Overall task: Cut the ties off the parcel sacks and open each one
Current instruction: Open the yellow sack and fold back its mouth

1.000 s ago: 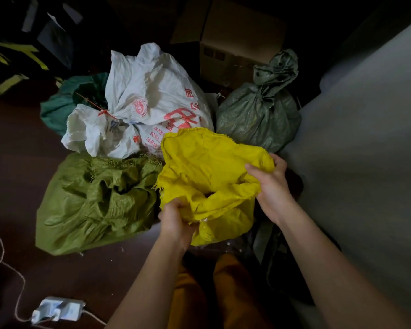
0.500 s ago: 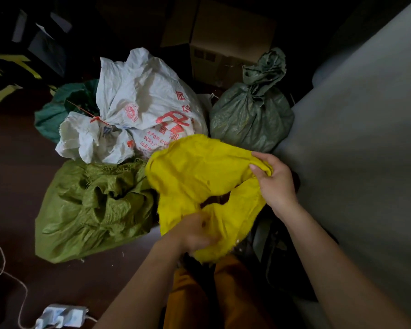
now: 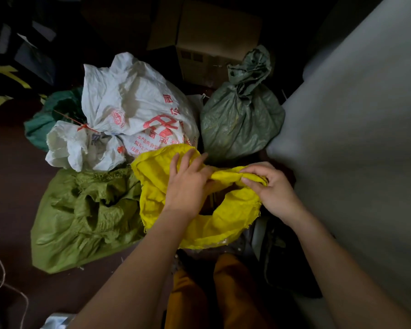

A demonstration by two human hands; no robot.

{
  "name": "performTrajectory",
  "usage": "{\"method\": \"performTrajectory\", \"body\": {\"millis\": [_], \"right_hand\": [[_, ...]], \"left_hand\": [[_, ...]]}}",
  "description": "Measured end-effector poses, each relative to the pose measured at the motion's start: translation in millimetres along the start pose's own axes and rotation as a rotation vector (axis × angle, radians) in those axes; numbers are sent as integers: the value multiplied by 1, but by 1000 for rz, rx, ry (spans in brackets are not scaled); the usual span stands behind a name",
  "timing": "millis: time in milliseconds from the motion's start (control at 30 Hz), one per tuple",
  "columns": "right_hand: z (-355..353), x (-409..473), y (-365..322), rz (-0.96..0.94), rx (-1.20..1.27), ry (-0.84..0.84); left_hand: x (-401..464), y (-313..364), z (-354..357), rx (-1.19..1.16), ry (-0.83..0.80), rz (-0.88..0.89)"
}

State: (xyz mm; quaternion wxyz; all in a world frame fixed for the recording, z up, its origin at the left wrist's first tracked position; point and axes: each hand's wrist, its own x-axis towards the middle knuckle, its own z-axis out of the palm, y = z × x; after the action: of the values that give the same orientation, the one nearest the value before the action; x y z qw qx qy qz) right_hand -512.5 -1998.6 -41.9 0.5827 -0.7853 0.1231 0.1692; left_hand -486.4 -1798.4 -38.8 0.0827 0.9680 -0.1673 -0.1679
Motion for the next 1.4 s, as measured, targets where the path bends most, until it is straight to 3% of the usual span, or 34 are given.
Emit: {"method": "performTrajectory", "body": {"millis": [133,267,333,433,567,633,700,867,967,1033,1100,1200,1300,1400], "right_hand": [[9,-13,-13,-25,-503,165],[15,-19,-11,14,-700,51],[5,-15,-3,133,-672,131],[-7,-3,0,194,-610,299],[-9,8,-11,127,-226,171],[-7,3,-21,61,-122,100],[-3,-5,-29,-3,-187,39],[-3,-12,-24,179,-690,-333],[-6,-14,-9,146,-597,-253],[-6,-16,3,27,-455,-115],[-8,-18,16,-43,-479,59],[-9,-19,27,104,-410,212],[-1,-20,19,282,-70,206],[10,-23,4,396,-44,133]], "left_hand": [[2,-1,2,-142,-63,-99],[3,-8,-12,-647,43,-341],[6,-18,-18,-732,86,-452],[9,-24,-19,-818,1,-581],[12,-17,-20,-1004,-55,-766],[12,-13,-22,-1016,-90,-773],[12,-8,-26,-985,-125,-761],[13,-11,-34,-1044,-26,-906],[12,-22,-35,-1088,13,-999],[11,-26,-34,-1110,25,-1055],[9,-28,-32,-1136,37,-1129],[5,-28,-27,-1149,34,-1164],[2,-26,-22,-1094,1,-1043],[0,-25,-19,-799,-33,-940]]}}
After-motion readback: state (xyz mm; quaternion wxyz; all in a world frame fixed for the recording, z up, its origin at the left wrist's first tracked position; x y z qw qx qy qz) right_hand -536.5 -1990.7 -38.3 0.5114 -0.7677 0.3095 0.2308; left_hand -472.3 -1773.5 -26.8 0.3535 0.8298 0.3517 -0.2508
